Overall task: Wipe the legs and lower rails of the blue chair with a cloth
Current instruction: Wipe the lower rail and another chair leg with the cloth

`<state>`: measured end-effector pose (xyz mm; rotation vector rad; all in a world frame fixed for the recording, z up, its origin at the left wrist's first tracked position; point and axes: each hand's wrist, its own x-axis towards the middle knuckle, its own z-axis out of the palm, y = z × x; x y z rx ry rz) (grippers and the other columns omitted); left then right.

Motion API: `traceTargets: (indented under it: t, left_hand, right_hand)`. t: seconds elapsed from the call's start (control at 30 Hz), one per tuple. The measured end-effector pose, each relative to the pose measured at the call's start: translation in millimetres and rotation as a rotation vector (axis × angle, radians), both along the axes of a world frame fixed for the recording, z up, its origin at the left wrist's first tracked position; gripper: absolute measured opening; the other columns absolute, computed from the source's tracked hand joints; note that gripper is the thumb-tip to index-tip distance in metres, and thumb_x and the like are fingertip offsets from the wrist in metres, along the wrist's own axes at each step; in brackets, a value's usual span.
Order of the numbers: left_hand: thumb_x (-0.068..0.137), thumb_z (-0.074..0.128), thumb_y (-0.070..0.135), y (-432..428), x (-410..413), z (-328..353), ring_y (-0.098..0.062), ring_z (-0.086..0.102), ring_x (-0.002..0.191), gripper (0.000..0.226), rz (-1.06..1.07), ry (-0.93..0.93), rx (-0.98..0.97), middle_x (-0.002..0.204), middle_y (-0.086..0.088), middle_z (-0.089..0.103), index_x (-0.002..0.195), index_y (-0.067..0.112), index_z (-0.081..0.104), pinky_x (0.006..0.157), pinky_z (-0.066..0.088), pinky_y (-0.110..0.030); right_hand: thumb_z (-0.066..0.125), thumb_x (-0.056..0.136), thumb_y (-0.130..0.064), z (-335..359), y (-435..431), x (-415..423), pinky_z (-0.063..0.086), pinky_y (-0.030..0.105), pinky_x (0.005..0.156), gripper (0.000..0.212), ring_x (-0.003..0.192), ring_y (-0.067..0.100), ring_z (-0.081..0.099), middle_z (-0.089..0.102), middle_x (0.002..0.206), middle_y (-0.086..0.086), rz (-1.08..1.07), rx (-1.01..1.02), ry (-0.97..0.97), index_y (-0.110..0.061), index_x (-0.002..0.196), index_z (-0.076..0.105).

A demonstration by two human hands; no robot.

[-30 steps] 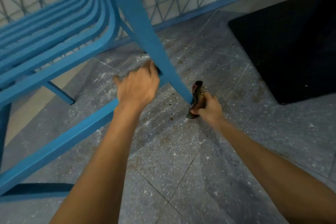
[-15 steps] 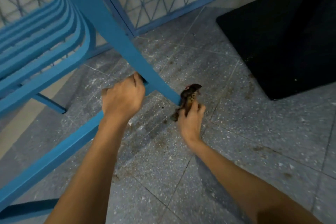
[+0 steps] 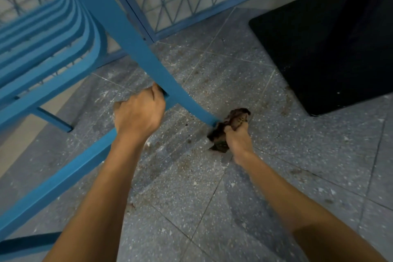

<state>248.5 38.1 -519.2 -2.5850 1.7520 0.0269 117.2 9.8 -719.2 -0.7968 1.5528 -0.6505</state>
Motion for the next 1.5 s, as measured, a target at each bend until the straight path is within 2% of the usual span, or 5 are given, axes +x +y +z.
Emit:
traceTargets:
  t: [0.5, 0.73, 1.03, 1.2, 1.5]
  left_hand:
    - [0.1, 0.023, 0.02, 1, -5, 2, -0.036, 0.052, 0.084, 0.024, 0.083, 0.122, -0.065, 0.096, -0.017, 0.058, 0.095, 0.012, 0.045, 0.092, 0.04, -0.055]
    - [0.1, 0.02, 0.024, 1, -8, 4, -0.029, 0.043, 0.08, 0.028, 0.15, 0.148, -0.063, 0.086, -0.007, 0.046, 0.088, 0.015, 0.044, 0.095, 0.037, -0.053]
    - [0.1, 0.021, 0.024, 1, -10, 6, -0.027, 0.041, 0.081, 0.027, 0.154, 0.134, -0.045, 0.087, -0.006, 0.044, 0.088, 0.014, 0.043, 0.097, 0.037, -0.053]
    - [0.1, 0.021, 0.026, 2, -6, 2, -0.039, 0.054, 0.095, 0.031, 0.1, 0.113, -0.034, 0.098, -0.016, 0.055, 0.092, 0.011, 0.047, 0.096, 0.037, -0.057]
    - [0.098, 0.026, 0.016, 0, 2, -5, -0.044, 0.055, 0.094, 0.015, 0.024, 0.097, -0.102, 0.098, -0.024, 0.056, 0.094, 0.011, 0.039, 0.087, 0.043, -0.059]
  right_hand:
    - [0.039, 0.081, 0.016, 6, 19, -17, 0.054, 0.04, 0.081, 0.052, 0.1, 0.029, 0.065, 0.066, 0.114, 0.015, -0.118, 0.046, -0.683, -0.008, 0.125, 0.049]
    - [0.057, 0.091, -0.014, -8, -1, -16, 0.044, 0.023, 0.083, 0.048, 0.104, 0.025, 0.058, 0.06, 0.12, 0.014, 0.142, -0.001, 0.026, -0.008, 0.136, 0.043]
    - [0.059, 0.071, -0.01, 23, 9, 8, 0.045, 0.042, 0.102, 0.061, 0.109, 0.024, 0.058, 0.063, 0.117, 0.007, 0.141, -0.087, -0.451, -0.014, 0.131, 0.051]
    - [0.05, 0.092, -0.028, 53, -8, 2, 0.048, 0.017, 0.071, 0.021, 0.095, 0.011, 0.057, 0.058, 0.112, 0.005, 0.181, -0.305, -0.611, -0.018, 0.11, 0.056]
    - [0.027, 0.1, -0.032, 27, -32, 15, 0.039, 0.033, 0.089, 0.042, 0.108, 0.022, 0.052, 0.057, 0.127, 0.01, 0.307, -0.146, -0.104, -0.019, 0.125, 0.058]
